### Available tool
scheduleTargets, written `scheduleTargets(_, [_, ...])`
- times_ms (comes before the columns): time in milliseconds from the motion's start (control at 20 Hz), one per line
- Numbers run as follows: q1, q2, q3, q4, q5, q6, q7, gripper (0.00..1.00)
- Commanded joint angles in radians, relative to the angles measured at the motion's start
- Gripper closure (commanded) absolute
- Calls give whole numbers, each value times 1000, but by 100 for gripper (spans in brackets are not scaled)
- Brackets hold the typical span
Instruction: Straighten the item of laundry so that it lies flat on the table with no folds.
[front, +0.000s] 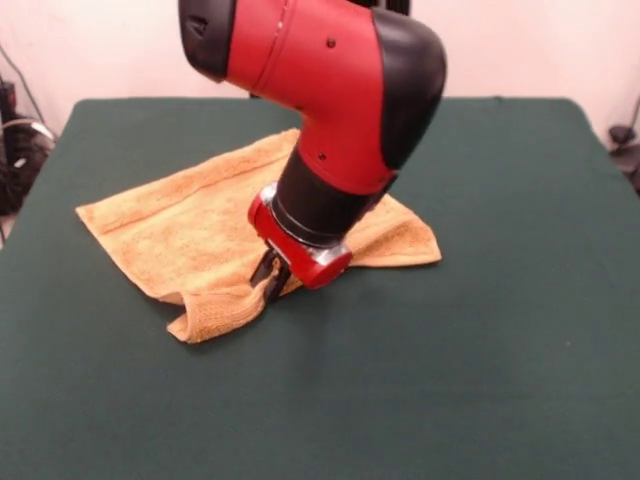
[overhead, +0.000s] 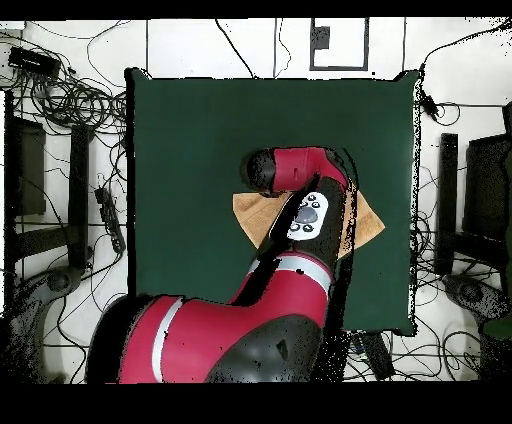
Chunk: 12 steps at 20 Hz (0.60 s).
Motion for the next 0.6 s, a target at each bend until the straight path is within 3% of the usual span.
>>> scheduleTargets(50, [90, 112, 41, 22, -28, -20, 117, 100])
scheduleTargets(100, [88, 92, 54, 59, -40, -120, 116, 100])
scheduleTargets(250, [32, 32, 134, 207, -92, -609, 145, 100])
scheduleTargets(350, [8, 19, 156, 277, -135, -861, 175, 100])
scheduleTargets(500, [-56, 11, 222, 361, -190, -1136, 194, 100])
scheduleTargets(600, [-140, 8, 317, 386, -286, -1263, 196, 100])
